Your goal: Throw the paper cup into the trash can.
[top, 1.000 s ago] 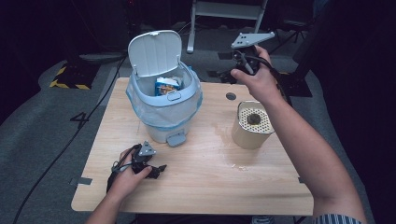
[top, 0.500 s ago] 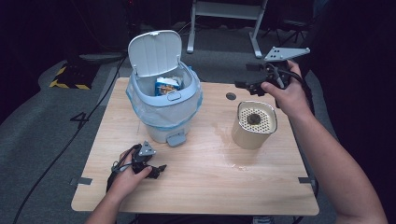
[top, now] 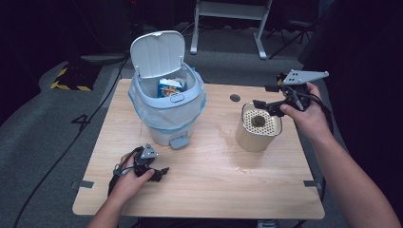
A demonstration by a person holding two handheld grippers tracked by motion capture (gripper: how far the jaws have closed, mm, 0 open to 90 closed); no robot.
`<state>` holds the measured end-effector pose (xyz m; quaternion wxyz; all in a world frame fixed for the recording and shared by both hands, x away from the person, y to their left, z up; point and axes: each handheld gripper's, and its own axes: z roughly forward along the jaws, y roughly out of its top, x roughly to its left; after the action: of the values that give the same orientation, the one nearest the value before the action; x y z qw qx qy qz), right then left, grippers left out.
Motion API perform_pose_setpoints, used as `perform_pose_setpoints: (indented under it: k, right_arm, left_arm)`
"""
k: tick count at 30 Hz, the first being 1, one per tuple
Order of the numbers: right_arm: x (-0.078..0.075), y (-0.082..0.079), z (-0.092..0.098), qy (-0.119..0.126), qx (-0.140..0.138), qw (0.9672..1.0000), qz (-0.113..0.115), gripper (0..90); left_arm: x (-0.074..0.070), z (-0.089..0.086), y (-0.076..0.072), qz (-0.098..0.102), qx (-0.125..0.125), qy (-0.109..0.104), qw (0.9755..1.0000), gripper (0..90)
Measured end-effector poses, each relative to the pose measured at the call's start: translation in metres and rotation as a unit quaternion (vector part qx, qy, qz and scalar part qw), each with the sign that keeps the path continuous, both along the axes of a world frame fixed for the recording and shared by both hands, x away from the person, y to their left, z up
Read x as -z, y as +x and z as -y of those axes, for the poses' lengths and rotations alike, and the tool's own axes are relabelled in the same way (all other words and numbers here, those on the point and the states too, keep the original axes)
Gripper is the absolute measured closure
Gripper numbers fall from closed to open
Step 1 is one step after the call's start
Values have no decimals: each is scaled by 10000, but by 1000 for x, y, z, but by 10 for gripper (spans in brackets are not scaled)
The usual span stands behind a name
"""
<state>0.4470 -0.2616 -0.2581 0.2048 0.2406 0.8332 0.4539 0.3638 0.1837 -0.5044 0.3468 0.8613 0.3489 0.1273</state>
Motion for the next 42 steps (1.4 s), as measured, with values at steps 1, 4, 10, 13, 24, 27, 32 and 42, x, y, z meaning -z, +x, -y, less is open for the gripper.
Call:
perform_pose_setpoints:
  k: [1, 4, 10, 13, 24, 27, 32, 42]
  right_arm:
    - [3, -2, 3, -33, 6, 10000, -36, 231]
    - [15, -8, 13, -118, 49, 9998, -131, 230]
    - [39, -21, 30, -167, 154, 9993, -280, 230]
    - [51, -28, 40, -117, 221, 9991, -356, 230]
    - [99, -54, 66, -147, 486, 9974, -515, 224]
    - [109, -57, 70, -120, 560, 9967, -581, 223]
    - [144, -65, 81, -189, 772, 9944, -702, 218]
    - [213, -70, 85, -217, 960, 9891, -1098, 204]
  left_arm:
    - [0, 0, 0, 0, 0, -4, 10000, 127]
    - [0, 0, 0, -1, -2, 1, 10000, 127]
    - [0, 0, 0, -2, -2, 1, 10000, 128]
    - [0, 0, 0, -1, -3, 0, 10000, 127]
    - [0, 0, -1, -4, -37, 2, 10000, 127]
    - [0, 0, -1, -4, -39, 2, 10000, 127]
    - [0, 0, -1, -6, -24, 5, 10000, 128]
    - [0, 0, -2, -18, -31, 7, 10000, 124]
